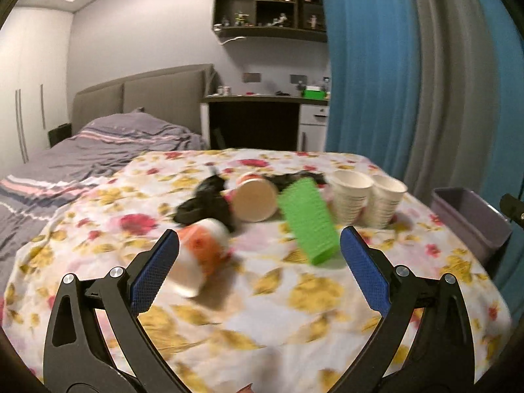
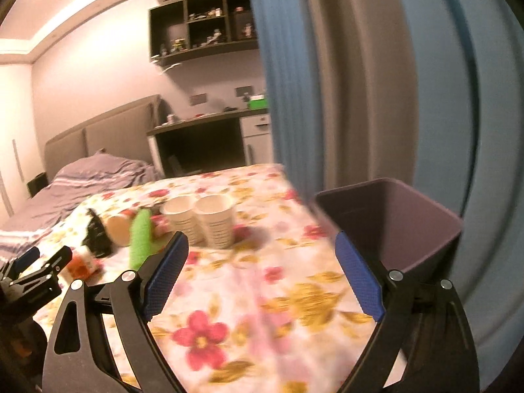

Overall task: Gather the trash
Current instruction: 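Move both open tools back toward the remaining trash on the bed, then grasp the orange paper cup with the left tool while the right tool grasps the green foam net, then carry the orange cup and green net with both tools over the grey bin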

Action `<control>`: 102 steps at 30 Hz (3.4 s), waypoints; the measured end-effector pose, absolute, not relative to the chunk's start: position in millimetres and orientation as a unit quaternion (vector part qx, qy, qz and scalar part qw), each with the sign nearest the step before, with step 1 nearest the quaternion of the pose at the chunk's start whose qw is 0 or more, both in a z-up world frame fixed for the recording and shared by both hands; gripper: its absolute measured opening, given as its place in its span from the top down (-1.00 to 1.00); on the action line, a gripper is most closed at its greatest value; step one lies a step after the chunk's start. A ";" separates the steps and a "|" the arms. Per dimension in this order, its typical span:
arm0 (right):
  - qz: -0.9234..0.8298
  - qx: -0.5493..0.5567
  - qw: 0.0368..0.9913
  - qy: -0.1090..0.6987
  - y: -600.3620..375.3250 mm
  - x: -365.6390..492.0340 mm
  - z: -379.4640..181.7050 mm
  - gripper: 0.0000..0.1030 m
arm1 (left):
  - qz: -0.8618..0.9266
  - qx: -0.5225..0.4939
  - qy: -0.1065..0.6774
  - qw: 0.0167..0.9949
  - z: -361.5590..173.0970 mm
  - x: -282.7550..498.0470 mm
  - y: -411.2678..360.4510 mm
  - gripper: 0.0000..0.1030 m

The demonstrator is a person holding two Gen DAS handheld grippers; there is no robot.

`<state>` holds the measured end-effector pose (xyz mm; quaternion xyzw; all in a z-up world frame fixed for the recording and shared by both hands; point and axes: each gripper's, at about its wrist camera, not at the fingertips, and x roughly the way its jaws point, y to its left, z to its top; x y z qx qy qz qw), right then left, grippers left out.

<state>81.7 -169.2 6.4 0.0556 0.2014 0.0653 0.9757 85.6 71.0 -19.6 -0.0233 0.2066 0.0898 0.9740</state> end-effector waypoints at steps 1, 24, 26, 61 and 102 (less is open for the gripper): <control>0.071 0.054 0.975 0.203 -162.4 82.0 5.7 -0.71 | 0.095 -0.028 0.208 0.973 -21.3 82.8 79.6 -0.89; 0.156 0.012 0.960 0.233 -66.7 111.9 -6.3 -0.70 | 0.081 -0.134 0.295 0.942 -60.6 105.3 151.0 -0.01; 0.159 0.008 0.958 0.237 -62.0 117.5 -8.2 -0.70 | 0.084 -0.137 0.302 0.940 -63.1 109.5 153.7 0.10; 0.217 -0.021 0.904 0.368 4.4 217.7 -68.9 0.50 | 0.080 -0.142 0.284 0.945 -45.8 119.2 168.2 0.96; 0.143 0.024 0.968 0.202 -169.6 90.5 23.8 0.71 | -0.063 -0.037 0.234 0.970 21.1 107.9 -10.5 0.96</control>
